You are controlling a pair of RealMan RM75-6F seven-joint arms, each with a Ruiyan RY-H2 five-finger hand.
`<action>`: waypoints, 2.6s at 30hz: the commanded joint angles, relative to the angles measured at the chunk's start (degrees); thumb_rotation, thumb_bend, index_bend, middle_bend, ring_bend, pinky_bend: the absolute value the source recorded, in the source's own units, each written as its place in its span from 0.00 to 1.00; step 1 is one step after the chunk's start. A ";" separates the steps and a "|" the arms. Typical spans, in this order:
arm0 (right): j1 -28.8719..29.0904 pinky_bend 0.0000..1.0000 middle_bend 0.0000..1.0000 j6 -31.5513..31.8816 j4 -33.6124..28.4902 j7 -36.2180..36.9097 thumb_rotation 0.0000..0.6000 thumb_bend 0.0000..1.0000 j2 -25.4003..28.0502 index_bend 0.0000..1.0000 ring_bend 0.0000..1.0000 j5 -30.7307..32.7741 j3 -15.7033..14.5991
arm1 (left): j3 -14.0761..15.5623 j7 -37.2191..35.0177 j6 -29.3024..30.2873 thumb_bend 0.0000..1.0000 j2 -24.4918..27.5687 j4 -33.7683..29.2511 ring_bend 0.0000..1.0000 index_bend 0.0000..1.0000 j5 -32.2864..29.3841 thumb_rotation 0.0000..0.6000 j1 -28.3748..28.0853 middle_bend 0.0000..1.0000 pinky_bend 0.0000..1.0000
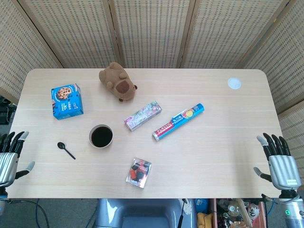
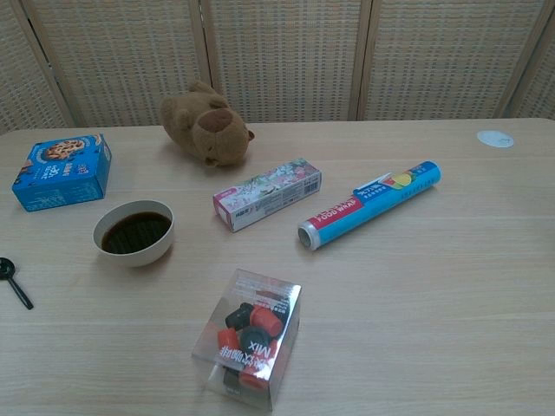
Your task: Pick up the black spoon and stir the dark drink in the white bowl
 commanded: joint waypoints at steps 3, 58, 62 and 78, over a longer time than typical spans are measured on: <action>0.07 0.03 0.15 -0.13 0.11 0.09 1.00 0.21 -0.01 0.14 0.00 0.00 0.00 | -0.04 -0.02 0.00 0.26 0.10 -0.07 0.08 0.00 0.00 1.00 -0.01 0.17 0.00; -1.07 0.07 0.15 -0.14 1.38 0.70 1.00 0.21 -0.69 0.14 0.00 1.52 -0.41 | 4.70 18.40 -45.60 0.68 3.40 3.44 0.77 0.05 -32.94 1.00 -21.49 0.90 0.75; -1.22 0.07 0.16 -0.18 1.54 0.85 1.00 0.21 -0.80 0.14 0.00 1.52 -0.56 | 5.75 19.72 -46.81 0.68 1.52 5.53 0.77 0.05 -36.36 1.00 -23.48 0.90 0.75; -2.27 0.08 0.16 0.56 2.09 1.54 1.00 0.21 -1.01 0.14 0.01 1.91 -0.72 | 8.13 20.59 -48.89 0.68 -4.19 11.08 0.77 0.06 -43.50 1.00 -29.41 0.90 0.75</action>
